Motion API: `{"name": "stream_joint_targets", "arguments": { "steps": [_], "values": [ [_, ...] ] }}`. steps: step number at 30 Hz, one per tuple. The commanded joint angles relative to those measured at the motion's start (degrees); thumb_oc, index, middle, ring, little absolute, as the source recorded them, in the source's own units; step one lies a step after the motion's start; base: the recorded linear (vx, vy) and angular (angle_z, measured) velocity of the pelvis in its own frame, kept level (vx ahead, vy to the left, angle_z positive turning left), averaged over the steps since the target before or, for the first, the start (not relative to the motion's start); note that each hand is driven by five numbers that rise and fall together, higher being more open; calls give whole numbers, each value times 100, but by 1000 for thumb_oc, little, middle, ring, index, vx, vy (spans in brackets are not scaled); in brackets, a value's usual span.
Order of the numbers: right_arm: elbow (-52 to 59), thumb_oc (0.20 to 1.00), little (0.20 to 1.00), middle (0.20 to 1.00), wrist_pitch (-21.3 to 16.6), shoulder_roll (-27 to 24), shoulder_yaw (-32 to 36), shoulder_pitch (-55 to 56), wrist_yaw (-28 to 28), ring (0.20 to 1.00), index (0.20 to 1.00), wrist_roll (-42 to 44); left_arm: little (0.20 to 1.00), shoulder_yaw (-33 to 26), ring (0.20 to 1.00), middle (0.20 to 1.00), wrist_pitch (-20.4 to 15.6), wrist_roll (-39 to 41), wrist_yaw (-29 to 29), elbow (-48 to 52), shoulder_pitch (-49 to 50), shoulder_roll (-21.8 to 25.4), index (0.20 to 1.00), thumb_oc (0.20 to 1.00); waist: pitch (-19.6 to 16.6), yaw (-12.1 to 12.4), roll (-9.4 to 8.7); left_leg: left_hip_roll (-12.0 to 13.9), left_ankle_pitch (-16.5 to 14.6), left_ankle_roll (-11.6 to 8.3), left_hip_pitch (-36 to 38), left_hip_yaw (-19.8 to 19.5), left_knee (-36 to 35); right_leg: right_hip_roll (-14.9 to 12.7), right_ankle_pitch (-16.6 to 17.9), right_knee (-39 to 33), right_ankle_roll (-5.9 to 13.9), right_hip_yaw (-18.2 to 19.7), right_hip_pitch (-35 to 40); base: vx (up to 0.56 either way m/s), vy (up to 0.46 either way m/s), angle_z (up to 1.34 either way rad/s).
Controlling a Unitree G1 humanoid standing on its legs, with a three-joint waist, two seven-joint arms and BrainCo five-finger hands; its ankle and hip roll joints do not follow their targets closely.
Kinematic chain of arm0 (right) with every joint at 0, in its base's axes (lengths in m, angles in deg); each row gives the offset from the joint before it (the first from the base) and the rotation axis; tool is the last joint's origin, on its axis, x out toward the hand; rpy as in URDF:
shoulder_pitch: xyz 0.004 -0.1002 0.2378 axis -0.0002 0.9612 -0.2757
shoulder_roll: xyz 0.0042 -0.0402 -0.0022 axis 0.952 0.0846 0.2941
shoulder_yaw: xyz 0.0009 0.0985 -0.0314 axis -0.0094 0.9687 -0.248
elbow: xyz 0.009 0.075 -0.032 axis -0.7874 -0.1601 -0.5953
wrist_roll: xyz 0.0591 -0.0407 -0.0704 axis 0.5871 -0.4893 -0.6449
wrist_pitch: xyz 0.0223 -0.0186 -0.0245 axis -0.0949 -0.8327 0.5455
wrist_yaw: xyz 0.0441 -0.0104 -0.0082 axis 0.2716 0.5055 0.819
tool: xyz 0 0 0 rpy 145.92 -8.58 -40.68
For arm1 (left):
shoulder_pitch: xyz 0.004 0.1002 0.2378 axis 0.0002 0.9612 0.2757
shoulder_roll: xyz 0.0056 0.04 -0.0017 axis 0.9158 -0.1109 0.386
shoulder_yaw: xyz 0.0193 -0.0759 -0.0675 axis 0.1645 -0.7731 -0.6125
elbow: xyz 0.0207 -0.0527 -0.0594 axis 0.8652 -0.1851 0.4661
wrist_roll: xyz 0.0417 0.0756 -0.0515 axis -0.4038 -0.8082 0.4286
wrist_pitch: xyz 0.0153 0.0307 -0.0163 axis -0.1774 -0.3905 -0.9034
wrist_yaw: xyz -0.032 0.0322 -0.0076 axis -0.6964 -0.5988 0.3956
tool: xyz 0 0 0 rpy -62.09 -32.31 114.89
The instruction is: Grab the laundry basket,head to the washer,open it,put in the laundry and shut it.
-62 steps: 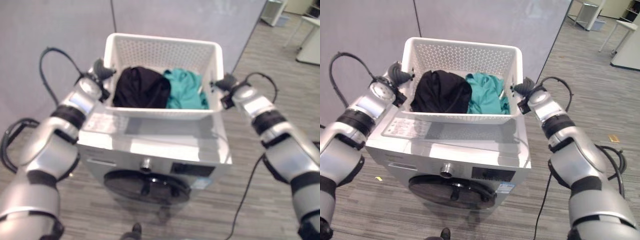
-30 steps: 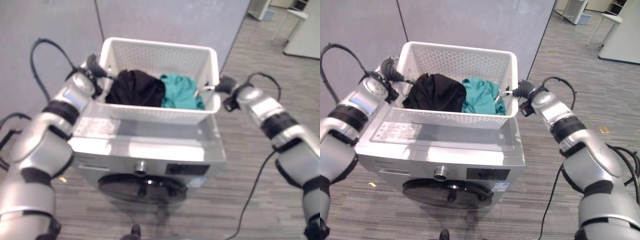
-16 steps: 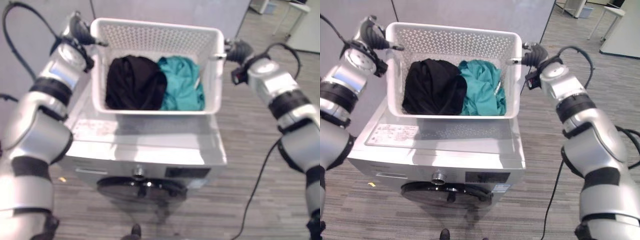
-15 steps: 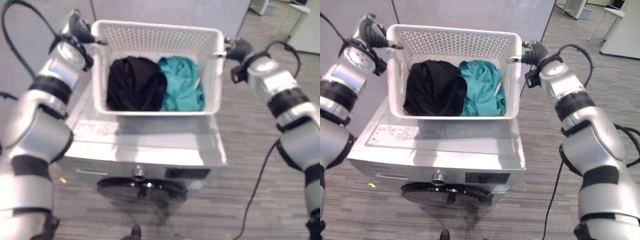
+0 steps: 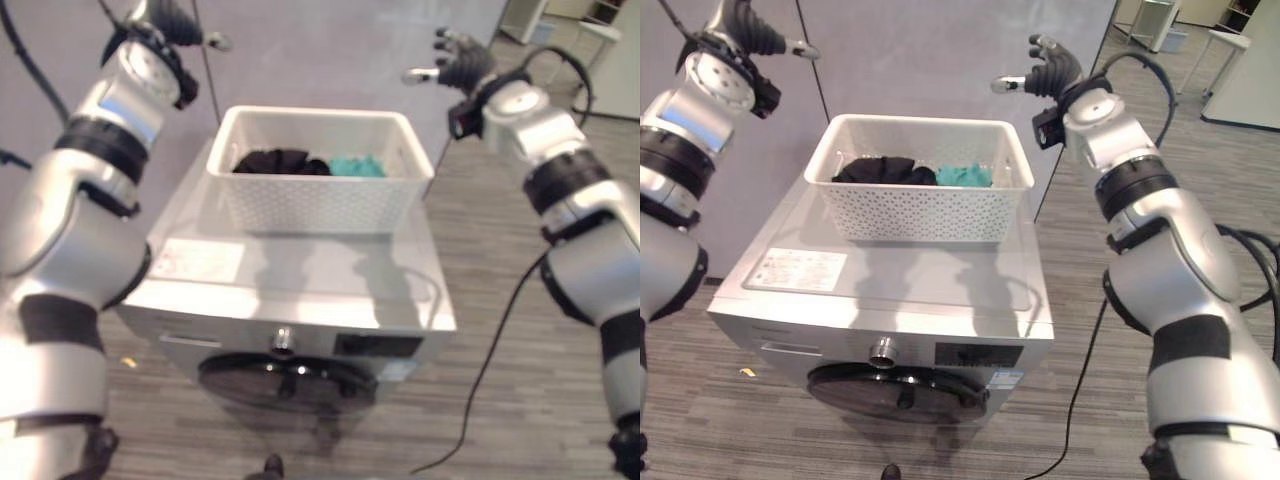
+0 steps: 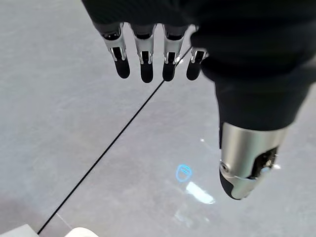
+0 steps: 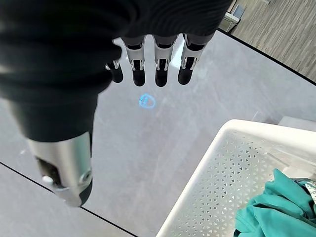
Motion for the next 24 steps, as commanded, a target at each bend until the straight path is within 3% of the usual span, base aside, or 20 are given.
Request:
{"name": "stream_joint_targets", "arguments": {
  "steps": [1,8,12,13,14,16,18,19,22,23,24],
  "values": [
    [-270,1000,1000,1000,-385,-209,-132,-768,137,1000,1000,232,1000,202,1000,1000,-263,166,163,-452,-829,70,1000,1000,-126,209,59,403,-932,-86,500,88,530,-633,234,381,697,-224,-495,0,0,0],
    [256,1000,1000,1000,-640,-612,107,-707,356,1000,1000,373,1000,-189,1000,1000,-406,423,435,67,-699,391,1000,1000,-110,192,74,395,-931,-87,483,74,497,-646,220,385,693,-241,-509,0,0,0],
    [1200,1000,1000,1000,-934,-1212,544,-294,668,1000,1000,176,1000,-788,1000,1000,-573,494,781,1199,-211,1000,1000,1000,-101,184,100,381,-963,-74,503,60,475,-648,197,381,690,-242,-492,0,0,0],
    [1843,1000,1000,1000,-1106,-1628,964,110,801,1000,1000,5,1000,-1239,1000,1000,-686,435,936,1927,222,1404,1000,1000,-74,182,112,370,-986,-63,504,41,472,-651,179,379,687,-241,-485,0,0,0],
    [1932,1000,1000,1000,-1081,-1639,1014,216,827,1000,1000,-27,1000,-1306,1000,1000,-649,402,953,2024,335,1418,1000,1000,-105,184,117,371,-989,-63,510,41,474,-651,177,380,687,-241,-478,17,9,7],
    [3178,1000,1000,1000,-1325,-2364,2317,1570,1170,1000,1000,-581,1000,-2515,1000,1000,-782,179,1216,3422,1641,2150,1000,1000,-96,189,156,351,-1061,-30,528,11,471,-663,136,373,675,-264,-453,11,10,7],
    [3589,1000,1000,1000,-1331,-2457,2747,2133,1235,1000,1000,-786,1000,-2927,1000,1000,-775,59,1285,3854,2147,2258,1000,1000,-136,197,162,346,-1085,-22,541,3,473,-665,126,366,672,-270,-428,11,4,2],
    [4080,1000,1000,1000,-1363,-2653,3494,2951,1340,1000,1000,-1148,1000,-3728,1000,1000,-828,-115,1410,4435,3013,2520,1000,1000,-124,203,157,323,-1088,-5,545,-11,475,-684,137,351,666,-260,-421,48,11,0],
    [4667,1000,1000,1000,-1325,-2738,4391,4042,1414,1000,1000,-1658,1000,-4697,1000,1000,-798,-391,1460,5026,4184,2614,1000,1000,-151,207,181,315,-1119,7,576,-13,460,-686,134,318,665,-258,-378,1,3,-4],
    [5217,1000,1000,1000,-1355,-2626,5279,5078,1465,1000,1000,-2092,1000,-5637,1000,1000,-805,-681,1523,5543,5337,2553,1000,1000,-134,215,166,283,-1058,25,551,-4,463,-717,215,291,644,-265,-400,33,8,-5],
    [5551,1000,1000,1000,-1357,-2516,5725,5603,1496,1000,1000,-2277,1000,-6171,1000,1000,-799,-821,1531,5871,6042,2438,1000,1000,-186,228,182,295,-1129,29,599,-18,431,-701,155,260,665,-251,-357,-2,1,-3]
  ]
}}
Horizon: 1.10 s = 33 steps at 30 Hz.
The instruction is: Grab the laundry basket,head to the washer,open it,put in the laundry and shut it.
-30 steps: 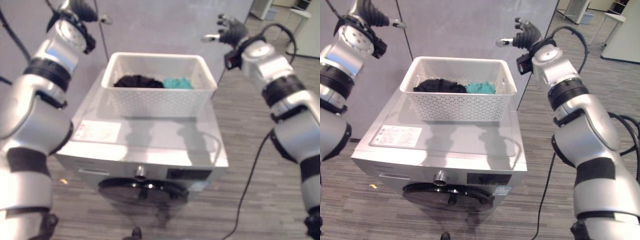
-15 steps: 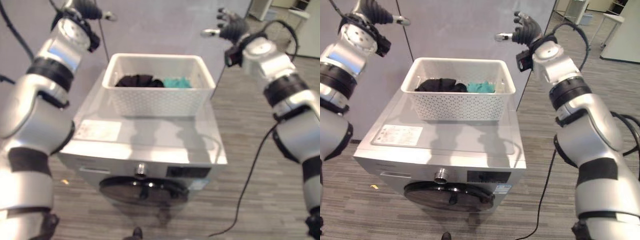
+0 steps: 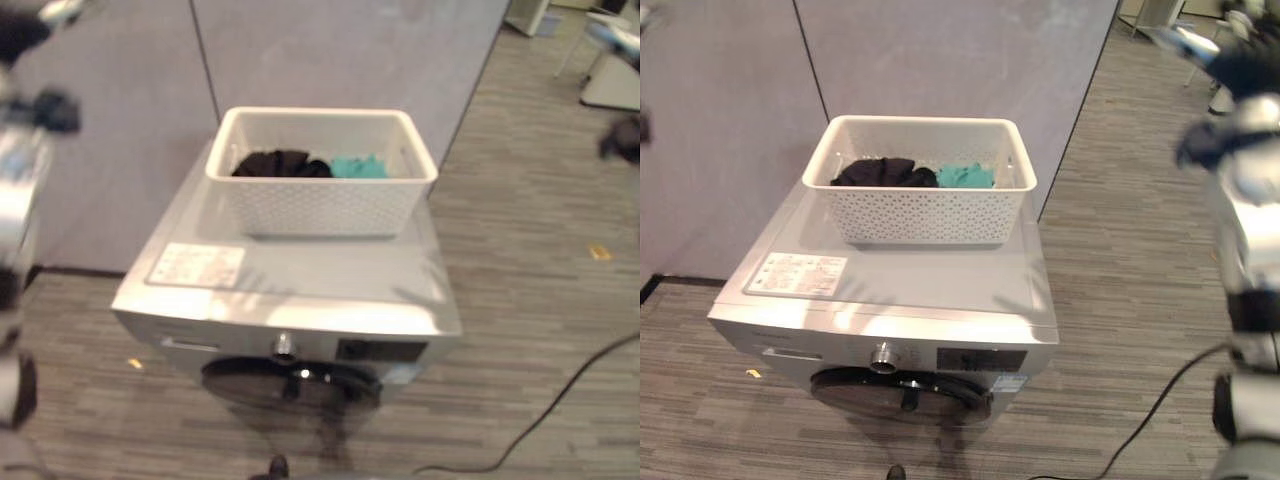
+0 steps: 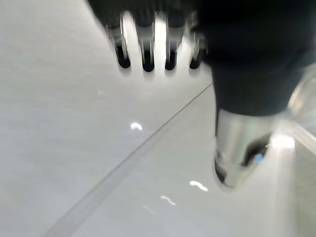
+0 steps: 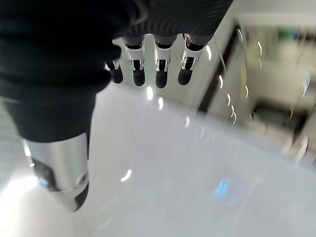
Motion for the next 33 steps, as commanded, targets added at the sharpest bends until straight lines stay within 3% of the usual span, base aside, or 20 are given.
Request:
{"name": "stream_joint_targets", "arguments": {
  "steps": [1,2,4,6,9,13,14,17,19,20,22,24,27,28,29,30,33],
  "values": [
    [373,1000,1000,1000,-275,-259,489,286,176,1000,1000,-829,1000,-835,1000,1000,-186,-625,221,172,367,-28,1000,1000,-164,224,55,361,-1091,17,534,28,560,-656,218,373,642,-249,-418,22,10,-3],
    [810,1000,1000,1000,-341,25,1274,1167,270,1000,1000,-1254,1000,-1772,1000,1000,-238,-869,316,551,1549,-379,1000,1000,-130,234,46,340,-1066,28,520,38,539,-680,270,340,635,-242,-431,12,9,-5],
    [1152,1000,1000,1000,-331,208,1648,1657,282,1000,1000,-1503,1000,-2257,1000,1000,-225,-992,329,836,2229,-627,1000,1000,-176,223,64,352,-1128,34,560,26,512,-666,223,306,659,-219,-386,21,7,-2],
    [1681,1000,1000,1000,-375,793,2452,2764,268,1000,1000,-1867,1000,-3081,1000,1000,-250,-1266,375,1191,3549,-1373,1000,1000,-185,189,59,334,-1138,60,556,33,479,-685,256,249,664,-202,-384,0,0,0],
    [1858,1000,1000,1000,-353,1166,2824,3399,278,1000,1000,-2012,1000,-3460,1000,1000,-253,-1356,433,1248,4222,-1794,1000,1000,-190,172,53,322,-1168,76,551,36,474,-695,275,222,667,-190,-382,-19,2,1],
    [1702,1000,1000,1000,-202,2126,3145,4444,571,1000,1000,-2624,1000,-3716,1000,1000,-336,-1096,680,794,5226,-3094,1000,1000,-128,167,-9,253,-1202,136,458,19,493,-750,361,127,665,-182,-426,-37,15,2],
    [1692,1000,1000,1000,-170,2240,3161,4587,603,1000,1000,-2689,1000,-3684,1000,1000,-338,-1051,662,762,5367,-3217,1000,1000,-146,169,-12,238,-1206,148,441,11,503,-765,378,114,664,-183,-427,-54,3,0],
    [1551,1000,1000,1000,-162,2928,2947,4805,998,1000,1000,-2908,1000,-3125,1000,1000,-401,-538,690,-21,5453,-3860,1000,1000,-125,189,-57,192,-1203,181,349,-47,538,-802,398,102,650,-217,-463,-63,6,0],
    [1569,1000,1000,1000,-172,3072,2875,4845,1092,1000,1000,-2962,1000,-2953,1000,1000,-449,-441,730,-253,5404,-3910,1000,1000,-132,189,-67,182,-1203,189,325,-66,553,-815,398,109,649,-230,-468,-48,6,4],
    [1401,1000,1000,1000,-267,3402,2470,4765,1428,1000,1000,-2945,1000,-2329,1000,1000,-552,-175,878,-859,5093,-4090,1000,1000,-121,178,-106,167,-1190,197,277,-97,591,-847,409,115,650,-260,-486,-75,8,6],
    [986,1000,1000,1000,-328,3605,1762,4597,1728,1000,1000,-2924,1000,-1534,1000,1000,-616,302,905,-1643,4580,-4301,1000,1000,-64,130,-150,146,-1151,195,223,-121,636,-876,425,150,649,-283,-514,-127,26,15],
    [507,1000,1000,1000,-369,3714,1264,4549,1704,1000,1000,-2687,1000,-979,1000,1000,-473,204,802,-2263,4346,-4369,1000,1000,-29,73,-175,136,-1128,192,185,-134,664,-893,442,167,642,-281,-530,-104,43,18],
    [-1539,1000,1000,1000,-147,3925,95,4288,1532,1000,1000,-2378,1000,-17,1000,1000,-235,112,379,-4123,3802,-4732,1000,1000,58,-31,-215,109,-1087,223,169,-75,662,-918,503,213,655,-161,-624,-100,56,5],
    [-1596,1000,1000,1000,-181,3914,81,4243,1541,1000,1000,-2365,1000,-25,1000,1000,-254,117,376,-4156,3771,-4732,1000,1000,74,-30,-214,110,-1089,223,174,-68,659,-916,501,215,655,-154,-626,-47,38,-3],
    [-2580,1000,1000,1000,-43,4021,-317,4061,1501,1000,1000,-2420,1000,170,1000,1000,-182,57,278,-4823,3658,-4902,1000,1000,98,-28,-223,105,-1082,238,197,-36,638,-923,515,226,663,-102,-642,-30,23,-4],
    [-2601,1000,1000,1000,-55,4019,-323,4043,1504,1000,1000,-2416,1000,165,1000,1000,-190,58,276,-4837,3646,-4901,1000,1000,98,-31,-225,103,-1079,239,193,-34,635,-925,516,226,663,-101,-649,-42,33,-11],
    [-4294,1000,1000,1000,115,4232,-850,3777,1315,1000,1000,-2364,1000,311,1000,1000,-80,-118,217,-5664,3587,-5110,1000,1000,93,-14,-243,96,-1073,248,228,-1,603,-942,515,246,666,-47,-662,-4,11,-9]
  ]
}}
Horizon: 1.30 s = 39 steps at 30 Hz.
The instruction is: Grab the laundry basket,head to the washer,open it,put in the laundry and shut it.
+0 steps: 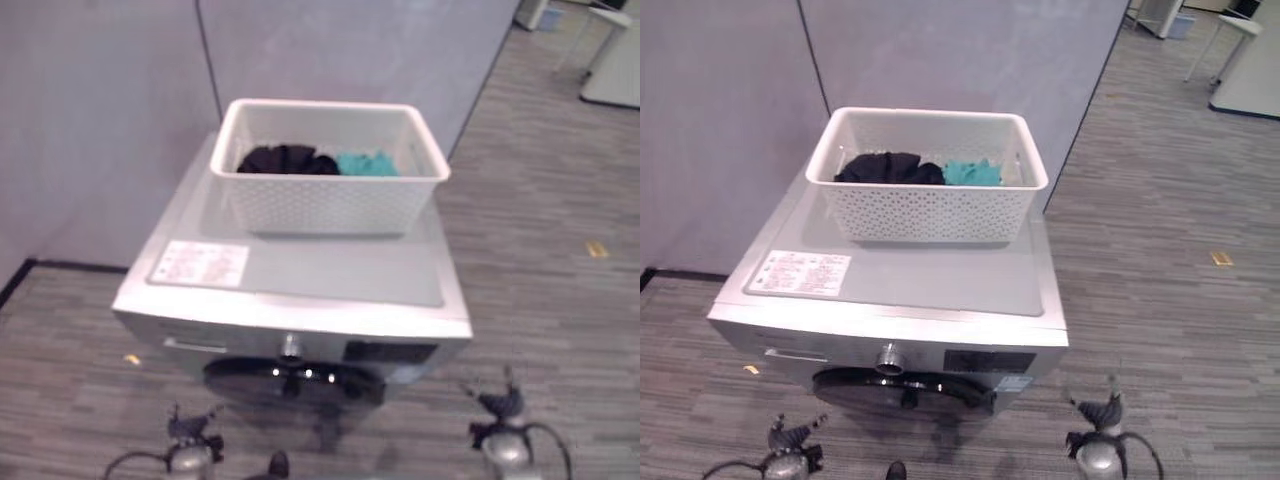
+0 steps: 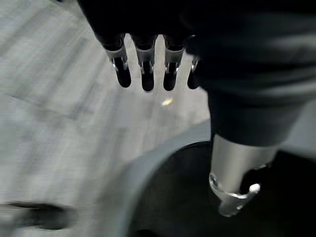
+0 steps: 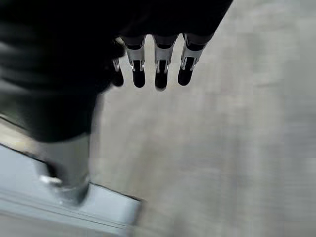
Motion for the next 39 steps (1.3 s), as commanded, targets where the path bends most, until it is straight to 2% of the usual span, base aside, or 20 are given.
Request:
{"name": "stream_joint_targets", "arguments": {
  "steps": [1,4,9,16,20,25,29,31,35,36,37,38,39],
  "values": [
    [-388,1000,1000,1000,-81,-121,14,-227,-54,1000,1000,189,1000,-52,1000,1000,-22,-276,-4,-241,-24,93,1000,1000,-23,129,-11,308,-1079,133,239,44,738,-738,471,460,519,18,-727,13,0,-7],
    [-1917,1000,1000,1000,-28,212,-169,-305,-373,1000,1000,537,1000,-96,1000,1000,-3,-295,-109,-688,35,20,1000,1000,-60,172,15,316,-1065,115,299,29,674,-747,467,446,527,-7,-698,18,-4,-3],
    [-2923,1000,1000,1000,38,398,-117,-309,-692,1000,1000,845,1000,-166,1000,1000,62,-351,-354,-1032,113,26,1000,1000,-119,203,71,335,-1066,94,356,43,635,-744,472,412,542,-11,-676,41,-9,-1],
    [-2737,1000,1000,1000,-9,376,-225,-376,-810,1000,1000,918,1000,-116,1000,1000,-26,-230,-610,-948,159,5,1000,1000,-100,206,93,304,-1129,111,313,110,772,-778,499,414,561,44,-715,10,13,-5],
    [-2421,1000,1000,1000,17,195,-145,-621,-692,1000,1000,1004,1000,93,1000,1000,-77,-204,-618,-650,28,52,1000,1000,74,171,133,127,-1275,255,99,156,1055,-885,596,612,623,221,-1002,-93,87,-5],
    [-2278,1000,1000,1000,-23,89,-51,-945,-571,1000,1000,1173,1000,307,1000,1000,-70,-402,-732,-577,12,53,1000,1000,68,209,221,94,-1324,348,97,283,1009,-942,784,657,740,439,-1250,-71,63,-33],
    [-1862,1000,1000,1000,-48,37,-61,-900,-576,1000,1000,1176,1000,398,1000,1000,-21,-596,-777,-584,12,138,1000,1000,73,170,176,67,-1389,374,77,329,1164,-977,726,666,705,446,-1226,-58,-7,-16],
    [-1428,1000,1000,1000,-79,-31,-153,-958,-560,1000,1000,1081,1000,355,1000,1000,-23,-526,-716,-590,-83,185,1000,1000,122,140,167,84,-1361,386,80,320,1197,-878,666,1094,697,405,-1352,-110,-78,2],
    [-913,1000,1000,1000,-211,-132,-333,-1148,-516,1000,1000,1091,1000,538,1000,1000,-83,-409,-616,-139,-273,271,1000,1000,319,149,330,207,-922,458,-285,172,1239,-283,132,2610,616,507,-1334,-242,-58,9],
    [-913,1000,1000,1000,-211,-132,-333,-1150,-516,1000,1000,1091,1000,537,1000,1000,-83,-409,-616,-138,-275,271,1000,1000,304,149,331,210,-907,455,-303,173,1232,-280,146,2603,612,506,-1352,-203,-82,28],
    [-912,1000,1000,1000,-242,-118,-389,-1157,-541,1000,1000,1099,1000,570,1000,1000,-83,-397,-606,-68,-281,287,1000,1000,282,191,346,219,-794,492,-436,95,1226,-78,71,3124,603,614,-1337,-158,-105,40],
    [-909,1000,1000,1000,-266,-101,-406,-1124,-565,1000,1000,1133,1000,588,1000,1000,-93,-378,-599,-17,-278,293,1000,1000,245,220,327,212,-720,478,-512,31,1227,59,65,3323,568,737,-1217,-219,-187,40],
    [-919,1000,1000,1000,-291,-84,-409,-1078,-576,1000,1000,1161,1000,609,1000,1000,-100,-388,-601,-7,-289,290,1000,1000,205,265,254,168,-656,435,-609,-60,1233,143,0,3160,501,866,-953,-192,-262,41]
  ]
}}
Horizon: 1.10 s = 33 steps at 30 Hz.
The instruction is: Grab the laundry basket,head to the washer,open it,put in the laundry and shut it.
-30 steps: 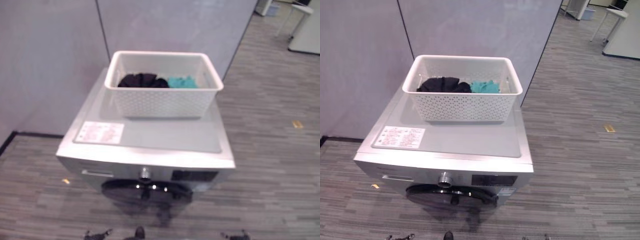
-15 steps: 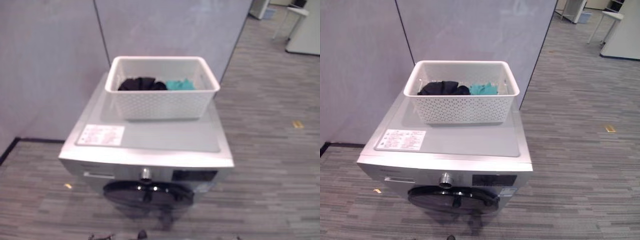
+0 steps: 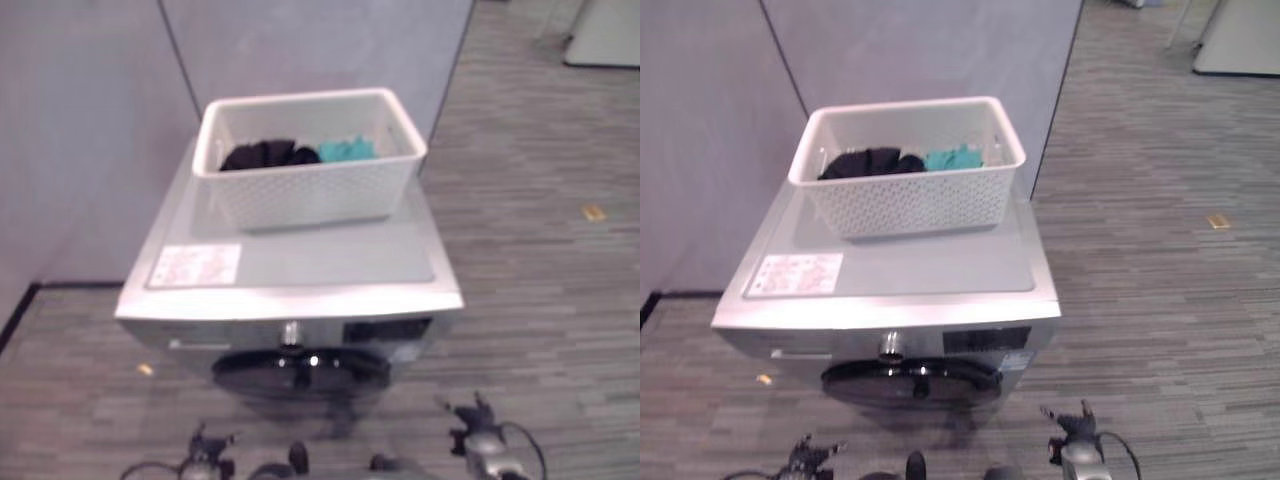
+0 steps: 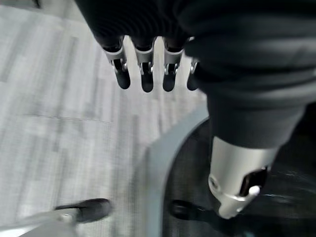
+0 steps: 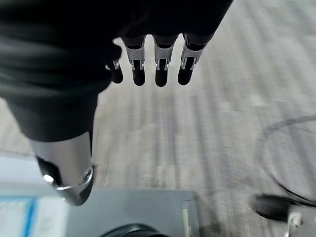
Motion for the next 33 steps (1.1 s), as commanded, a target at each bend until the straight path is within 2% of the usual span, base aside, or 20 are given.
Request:
{"name": "stream_joint_targets", "arguments": {
  "steps": [1,2,3,4,5,6,7,9,10,11,12,14,16,18,21,26,28,33],
  "values": [
    [253,1000,1000,1000,-281,-46,-107,228,44,1000,1000,115,1000,63,1000,1000,-141,-33,181,81,12,191,1000,1000,-229,241,-319,-15,-423,-9,-477,-582,675,216,479,-813,-275,368,873,-362,-399,57],
    [429,1000,1000,1000,-352,-68,-252,193,85,1000,1000,76,1000,159,1000,1000,-183,-101,141,248,-60,146,1000,1000,-274,446,-443,22,-140,-172,-941,-634,624,279,-178,-1628,-548,310,1191,-673,-523,76],
    [778,1000,1000,1000,-390,-220,-482,99,134,1000,1000,-107,1000,309,1000,1000,-263,-126,265,401,-293,100,1000,1000,-102,536,-485,205,426,-494,-1497,-540,469,332,-196,-2259,-653,100,1146,-755,-427,60],
    [962,1000,1000,1000,-409,-294,-526,54,160,1000,1000,-134,1000,373,1000,1000,-309,-90,311,522,-399,78,1000,1000,6,503,-472,295,568,-618,-1621,-525,472,352,-111,-2225,-689,38,976,-691,-270,26],
    [1111,1000,1000,1000,-404,-412,-549,13,207,1000,1000,-214,1000,415,1000,1000,-341,-45,334,581,-519,39,1000,1000,107,425,-521,323,383,-635,-1583,-479,593,319,-29,-2194,-701,-40,818,-321,-62,59],
    [1111,1000,1000,1000,-402,-415,-547,11,207,1000,1000,-214,1000,415,1000,1000,-341,-45,334,580,-523,36,1000,1000,99,424,-507,334,393,-636,-1600,-486,592,332,-11,-2204,-703,-43,806,-395,-56,62],
    [1494,1000,1000,1000,-431,-530,-451,160,261,1000,1000,-310,1000,505,1000,1000,-381,-100,297,805,-454,-5,1000,1000,61,212,-591,541,48,-598,-1358,-341,1074,150,171,-2298,-653,-303,623,-311,-16,75],
    [1643,1000,1000,1000,-499,-568,-338,240,311,1000,1000,-221,1000,612,1000,1000,-412,-210,268,974,-363,2,1000,1000,-15,52,-557,810,-186,-584,-943,-321,1406,64,322,-2371,-633,-350,476,-274,37,39],
    [1654,1000,1000,1000,-517,-564,-283,256,334,1000,1000,-183,1000,594,1000,1000,-412,-181,276,973,-331,-8,1000,1000,-63,-2,-503,901,-246,-600,-617,-360,1379,60,383,-2407,-608,-341,430,-106,55,39],
    [1655,1000,1000,1000,-517,-565,-282,256,333,1000,1000,-183,1000,594,1000,1000,-412,-181,276,973,-332,-9,1000,1000,-67,-2,-503,900,-224,-600,-617,-359,1358,60,400,-2421,-609,-341,426,-67,92,15],
    [1693,1000,1000,1000,-497,-543,-225,318,354,1000,1000,-154,1000,571,1000,1000,-421,-79,275,1035,-299,-42,1000,1000,-154,-85,-418,1018,-267,-619,-157,-314,1126,74,458,-2465,-562,-353,413,-26,103,1],
    [1797,1000,1000,1000,-466,-529,-87,471,326,1000,1000,-154,1000,553,1000,1000,-409,-87,241,1054,-192,-92,1000,1000,-328,-193,-276,1177,-204,-634,117,-140,700,109,488,-2580,-507,-367,423,6,182,6],
    [2158,1000,1000,1000,-463,-541,82,664,340,1000,1000,-219,1000,605,1000,1000,-345,-175,160,1021,-101,-129,1000,1000,-475,-292,-147,1153,-179,-733,255,62,317,50,543,-2658,-472,-424,509,29,203,47],
    [2276,1000,1000,1000,-470,-570,105,709,331,1000,1000,-292,1000,603,1000,1000,-344,-195,146,1060,-65,-118,1000,1000,-478,-284,-122,1118,-244,-743,332,82,202,2,570,-2691,-446,-457,567,-1,90,78],
    [2484,1000,1000,1000,-437,-650,127,771,262,1000,1000,-529,1000,628,1000,1000,-341,-315,73,1110,86,-64,1000,1000,-484,-228,-85,932,-405,-715,466,39,-93,-145,682,-2731,-377,-501,659,3,97,7],
    [2717,1000,1000,1000,-231,-895,68,748,76,1000,1000,-1058,1000,436,1000,1000,-303,-393,-12,1123,275,81,1000,1000,-511,-103,-119,800,-376,-681,557,31,-408,-270,747,-2801,-281,-592,736,23,31,5],
    [2859,1000,1000,1000,-155,-1197,31,668,27,1000,1000,-1529,1000,387,1000,1000,-331,-489,-69,1326,413,214,1000,1000,-483,-14,-160,768,-353,-652,537,-32,-458,-306,745,-2786,-258,-644,758,36,-7,-16],
    [2765,1000,1000,1000,-50,-1613,-3,359,-47,1000,1000,-1803,1000,395,1000,1000,-365,-538,-189,1592,559,347,1000,1000,-380,105,-193,724,-313,-631,436,-135,-459,-347,748,-2782,-240,-762,754,3,-4,-5]
  ]
}}
